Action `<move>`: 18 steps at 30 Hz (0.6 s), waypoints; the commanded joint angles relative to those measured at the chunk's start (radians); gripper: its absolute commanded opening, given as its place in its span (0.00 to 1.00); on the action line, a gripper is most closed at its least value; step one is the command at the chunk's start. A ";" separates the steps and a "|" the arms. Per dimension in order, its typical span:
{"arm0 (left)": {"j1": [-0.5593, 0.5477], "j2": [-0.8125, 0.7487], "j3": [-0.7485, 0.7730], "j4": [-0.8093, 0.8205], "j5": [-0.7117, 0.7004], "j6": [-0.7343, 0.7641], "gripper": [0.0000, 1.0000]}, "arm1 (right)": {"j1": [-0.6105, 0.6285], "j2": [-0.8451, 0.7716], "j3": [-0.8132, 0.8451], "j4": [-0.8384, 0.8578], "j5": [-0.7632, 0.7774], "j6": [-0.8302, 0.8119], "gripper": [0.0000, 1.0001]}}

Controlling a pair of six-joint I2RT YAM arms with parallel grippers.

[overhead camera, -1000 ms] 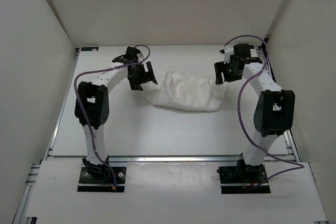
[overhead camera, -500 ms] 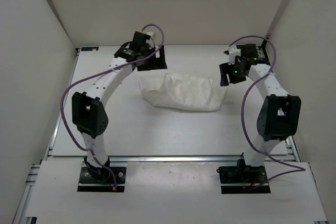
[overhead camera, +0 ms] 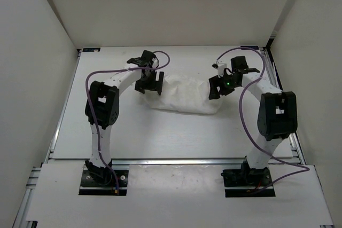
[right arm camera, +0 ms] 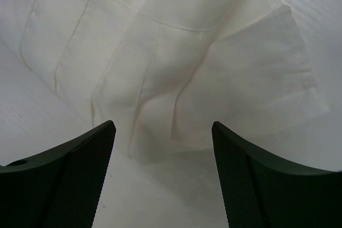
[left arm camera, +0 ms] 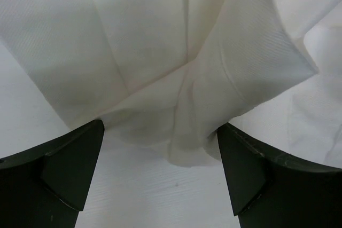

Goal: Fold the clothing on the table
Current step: Fold the skirt

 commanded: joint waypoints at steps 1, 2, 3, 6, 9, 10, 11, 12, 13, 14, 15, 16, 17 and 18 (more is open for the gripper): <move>0.002 -0.032 0.050 0.052 -0.002 0.024 0.99 | 0.019 0.024 -0.009 0.103 -0.076 -0.012 0.79; -0.001 -0.018 0.079 0.055 -0.005 0.028 0.99 | 0.019 0.026 -0.006 0.104 -0.089 -0.009 0.79; -0.003 -0.005 0.113 0.056 -0.002 0.030 0.99 | 0.019 0.026 0.003 0.110 -0.096 -0.009 0.80; -0.009 0.020 0.202 0.056 0.003 0.033 0.99 | 0.016 0.049 0.028 0.126 -0.119 0.002 0.83; 0.003 -0.004 0.240 0.087 0.018 -0.011 0.98 | 0.007 0.092 0.106 0.098 -0.178 0.033 0.85; 0.005 -0.017 0.213 0.107 0.015 -0.024 0.99 | 0.004 0.119 0.149 0.094 -0.195 0.050 0.85; 0.017 -0.047 0.192 0.156 0.023 -0.039 0.99 | -0.006 0.153 0.201 0.068 -0.221 0.077 0.86; 0.029 -0.073 0.167 0.199 0.027 -0.048 0.99 | -0.012 0.170 0.221 0.058 -0.232 0.093 0.85; 0.043 -0.079 0.153 0.211 0.027 -0.057 0.99 | -0.013 0.200 0.253 0.057 -0.243 0.117 0.85; 0.043 -0.075 0.161 0.217 0.036 -0.065 0.99 | -0.009 0.216 0.267 0.060 -0.244 0.128 0.85; 0.057 -0.043 0.206 0.178 0.036 -0.053 0.98 | -0.010 0.214 0.278 0.063 -0.238 0.117 0.85; 0.051 0.009 0.283 0.140 0.043 -0.050 0.99 | 0.002 0.228 0.292 0.052 -0.225 0.101 0.85; 0.054 0.044 0.326 0.062 0.050 -0.035 0.98 | 0.005 0.245 0.318 0.029 -0.231 0.091 0.84; 0.048 0.104 0.420 -0.010 0.061 -0.024 0.98 | 0.005 0.253 0.327 0.020 -0.237 0.091 0.84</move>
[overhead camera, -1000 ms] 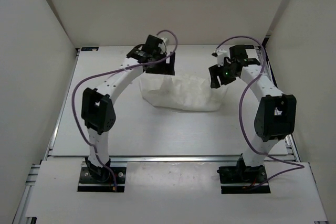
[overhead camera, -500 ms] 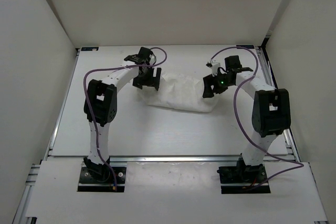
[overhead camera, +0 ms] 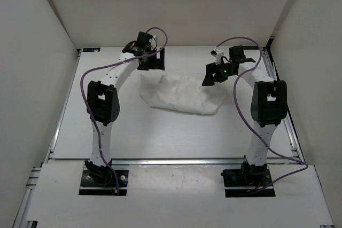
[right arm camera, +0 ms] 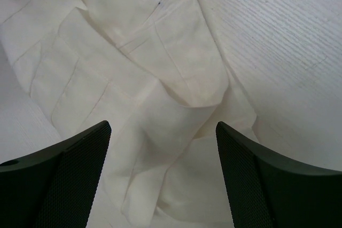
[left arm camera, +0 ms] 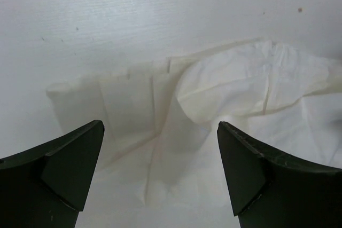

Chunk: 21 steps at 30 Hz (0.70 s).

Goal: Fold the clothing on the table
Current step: Fold the skirt

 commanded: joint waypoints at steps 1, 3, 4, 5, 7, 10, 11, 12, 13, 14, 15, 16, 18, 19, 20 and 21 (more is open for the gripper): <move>0.003 0.113 0.222 -0.153 0.031 0.019 0.99 | 0.008 0.038 0.090 -0.067 -0.057 0.003 0.84; -0.007 0.167 0.308 -0.202 0.040 0.037 0.99 | 0.006 0.066 0.116 -0.097 -0.061 0.005 0.83; -0.019 0.190 0.334 -0.210 0.043 0.037 0.98 | 0.006 0.075 0.115 -0.097 -0.055 0.002 0.83; -0.025 0.199 0.344 -0.217 0.049 0.036 0.98 | 0.014 0.081 0.103 -0.098 -0.048 0.000 0.83; -0.027 0.210 0.345 -0.203 0.065 0.030 0.99 | 0.005 0.093 0.121 -0.104 -0.046 -0.010 0.83; -0.030 0.227 0.339 -0.212 0.095 0.024 0.99 | 0.006 0.118 0.150 -0.152 -0.046 -0.026 0.82; -0.031 0.239 0.347 -0.218 0.095 0.028 0.99 | 0.009 0.130 0.164 -0.172 -0.046 -0.032 0.82; -0.033 0.241 0.356 -0.230 0.091 0.042 0.98 | 0.000 0.139 0.169 -0.179 -0.040 -0.029 0.82; -0.034 0.248 0.359 -0.244 0.086 0.047 0.99 | 0.002 0.142 0.166 -0.176 -0.035 -0.027 0.80; -0.040 0.253 0.361 -0.250 0.077 0.053 0.99 | -0.003 0.139 0.161 -0.175 -0.029 -0.024 0.79; -0.044 0.250 0.359 -0.261 0.072 0.059 0.99 | -0.005 0.139 0.161 -0.167 -0.032 -0.018 0.78; -0.045 0.254 0.353 -0.260 0.063 0.065 0.99 | -0.003 0.141 0.161 -0.163 -0.029 -0.012 0.76; -0.045 0.257 0.353 -0.253 0.058 0.070 0.99 | -0.003 0.141 0.167 -0.164 -0.012 -0.015 0.68; -0.048 0.268 0.353 -0.256 0.058 0.068 0.98 | -0.006 0.139 0.161 -0.163 0.001 -0.017 0.65; -0.047 0.271 0.356 -0.255 0.058 0.071 0.87 | -0.003 0.150 0.169 -0.160 0.003 -0.004 0.57; -0.047 0.277 0.358 -0.261 0.065 0.073 0.78 | -0.006 0.139 0.164 -0.161 0.008 -0.007 0.48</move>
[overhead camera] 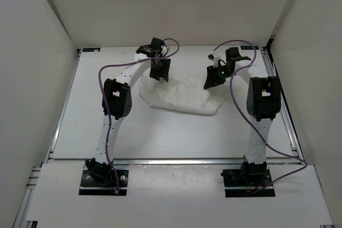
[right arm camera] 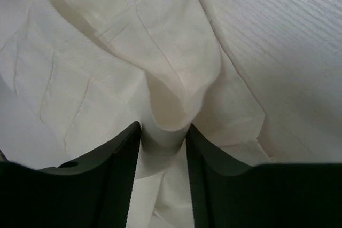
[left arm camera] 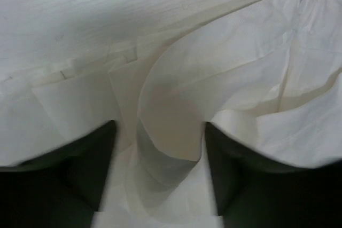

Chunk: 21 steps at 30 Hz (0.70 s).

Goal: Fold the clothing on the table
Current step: Fold the skirt

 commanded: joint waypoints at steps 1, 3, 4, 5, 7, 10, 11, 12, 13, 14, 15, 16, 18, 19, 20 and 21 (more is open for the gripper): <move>0.006 0.008 0.048 -0.029 -0.003 0.019 0.54 | -0.010 0.006 0.037 -0.013 0.027 0.007 0.43; 0.018 0.031 0.096 -0.059 -0.009 -0.001 0.12 | -0.013 -0.009 0.025 -0.012 0.051 0.004 0.18; 0.026 0.041 0.104 -0.087 -0.015 -0.017 0.00 | -0.018 -0.008 0.021 -0.002 0.081 0.009 0.12; 0.035 0.041 0.114 -0.092 -0.018 -0.017 0.00 | -0.029 -0.016 0.019 -0.002 0.101 0.010 0.00; 0.050 0.036 0.107 -0.112 -0.041 -0.017 0.00 | -0.044 -0.029 0.002 -0.009 0.118 0.003 0.01; 0.059 0.010 0.078 -0.115 -0.083 -0.021 0.00 | -0.079 -0.066 -0.035 0.005 0.093 0.009 0.00; 0.067 0.009 0.078 -0.118 -0.090 -0.020 0.00 | -0.091 -0.077 -0.041 0.010 0.084 0.015 0.00; 0.075 -0.004 0.071 -0.122 -0.113 -0.035 0.00 | -0.101 -0.097 -0.056 0.017 0.057 0.024 0.00; 0.079 -0.013 0.047 -0.110 -0.129 -0.038 0.00 | -0.122 -0.115 -0.067 0.022 0.044 0.033 0.00; 0.081 -0.036 0.024 -0.090 -0.162 -0.043 0.00 | -0.119 -0.121 -0.070 0.025 0.046 0.038 0.00; 0.084 -0.066 -0.026 -0.075 -0.176 -0.049 0.00 | -0.122 -0.131 -0.082 0.019 0.050 0.033 0.00; 0.090 -0.083 -0.092 -0.046 -0.199 -0.058 0.00 | -0.122 -0.137 -0.102 0.018 0.071 0.032 0.00; 0.107 -0.152 -0.186 -0.004 -0.216 -0.073 0.00 | -0.145 -0.138 -0.121 0.018 0.088 0.021 0.00; 0.107 -0.181 -0.247 0.018 -0.216 -0.086 0.00 | -0.148 -0.147 -0.142 0.021 0.085 0.024 0.00; 0.111 -0.201 -0.270 0.046 -0.224 -0.087 0.00 | -0.160 -0.160 -0.150 0.030 0.064 0.036 0.00; 0.119 -0.237 -0.319 0.072 -0.219 -0.090 0.00 | -0.180 -0.175 -0.154 0.030 0.044 0.042 0.01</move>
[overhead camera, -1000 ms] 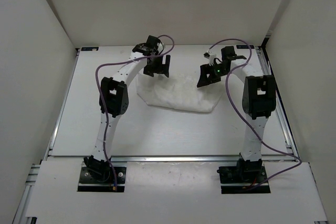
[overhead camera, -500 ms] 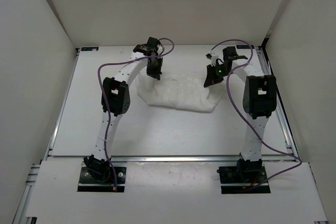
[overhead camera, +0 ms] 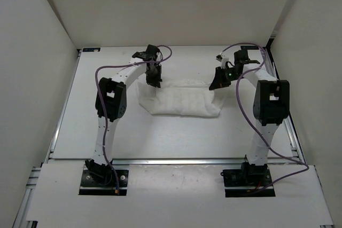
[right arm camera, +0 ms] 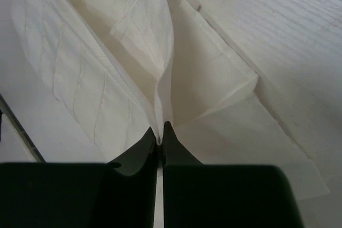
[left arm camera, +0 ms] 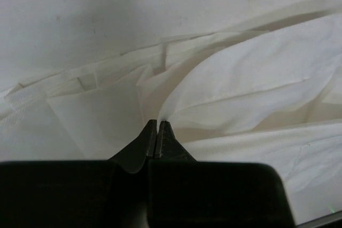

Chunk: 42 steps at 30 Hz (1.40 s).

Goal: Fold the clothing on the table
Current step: Fold the skirt

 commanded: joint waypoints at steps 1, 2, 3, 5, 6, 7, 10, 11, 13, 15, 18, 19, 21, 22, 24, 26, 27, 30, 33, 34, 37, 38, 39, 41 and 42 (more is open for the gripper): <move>0.084 -0.192 -0.136 0.038 -0.207 0.021 0.00 | -0.121 -0.085 -0.033 0.002 0.071 -0.008 0.00; 0.081 -0.212 -0.160 0.075 -0.209 0.021 0.00 | -0.132 -0.108 -0.034 0.006 0.048 0.002 0.00; 0.089 -0.263 -0.214 0.116 -0.216 0.024 0.00 | -0.140 -0.116 -0.031 0.003 0.027 0.003 0.00; 0.083 -0.349 -0.280 0.174 -0.215 0.026 0.00 | -0.161 -0.139 -0.002 -0.024 -0.042 -0.004 0.00; 0.086 -0.398 -0.324 0.217 -0.203 0.024 0.00 | -0.177 -0.137 0.009 -0.032 -0.061 0.002 0.00; 0.089 -0.451 -0.366 0.259 -0.207 0.023 0.00 | -0.193 -0.160 0.024 -0.034 -0.097 0.000 0.00; 0.098 -0.547 -0.397 0.326 -0.227 -0.002 0.00 | -0.217 -0.211 0.036 0.021 -0.144 0.038 0.00; 0.105 -0.553 -0.370 0.327 -0.221 -0.003 0.00 | -0.215 -0.228 0.055 0.014 -0.136 0.040 0.01; 0.115 -0.530 -0.305 0.313 -0.209 -0.008 0.00 | -0.198 -0.216 0.114 0.014 -0.122 0.035 0.00; 0.118 -0.472 -0.207 0.296 -0.169 -0.014 0.00 | -0.187 -0.161 0.232 0.006 -0.090 0.046 0.00; 0.115 -0.322 0.035 0.252 -0.135 -0.025 0.00 | -0.164 -0.040 0.456 0.022 -0.037 0.092 0.00; 0.115 -0.259 0.163 0.230 -0.136 -0.027 0.00 | -0.164 -0.009 0.527 -0.006 -0.032 0.098 0.00; 0.110 -0.179 0.357 0.212 -0.143 -0.039 0.00 | -0.152 0.185 0.956 -0.084 0.003 0.114 0.00; 0.118 -0.144 0.455 0.219 -0.132 -0.055 0.00 | -0.161 0.238 1.084 -0.125 0.019 0.124 0.00; 0.129 -0.181 0.444 0.273 -0.124 -0.078 0.00 | -0.155 0.267 1.201 -0.105 0.017 0.117 0.00; 0.124 -0.285 0.288 0.375 -0.123 -0.076 0.00 | -0.160 0.121 0.956 -0.041 -0.016 0.086 0.01; 0.121 -0.332 0.146 0.411 -0.132 -0.053 0.00 | -0.166 0.032 0.815 -0.015 -0.065 0.068 0.00; 0.083 -0.627 -0.225 0.511 -0.169 -0.031 0.00 | -0.161 -0.082 0.650 -0.179 -0.157 -0.050 0.00; 0.032 -0.867 -0.560 0.546 -0.187 -0.045 0.00 | -0.174 -0.111 0.591 -0.501 -0.271 -0.218 0.00; 0.024 -0.913 -0.619 0.538 -0.193 -0.071 0.00 | -0.177 -0.125 0.523 -0.591 -0.285 -0.298 0.00; 0.023 -1.132 -0.941 0.503 -0.094 -0.160 0.07 | -0.155 -0.195 0.260 -0.751 -0.215 -0.434 0.15; 0.026 -1.213 -1.060 0.453 -0.078 -0.196 0.23 | -0.154 -0.217 0.192 -0.745 -0.176 -0.441 0.25; 0.029 -1.293 -1.158 0.399 -0.071 -0.213 0.28 | -0.143 -0.246 0.077 -0.742 -0.112 -0.460 0.38; 0.053 -1.399 -1.266 0.330 -0.075 -0.227 0.33 | -0.190 -0.292 -0.086 -0.745 -0.075 -0.484 0.42; 0.085 -1.474 -1.305 0.289 -0.075 -0.237 0.40 | -0.238 -0.304 -0.100 -0.747 -0.085 -0.489 0.49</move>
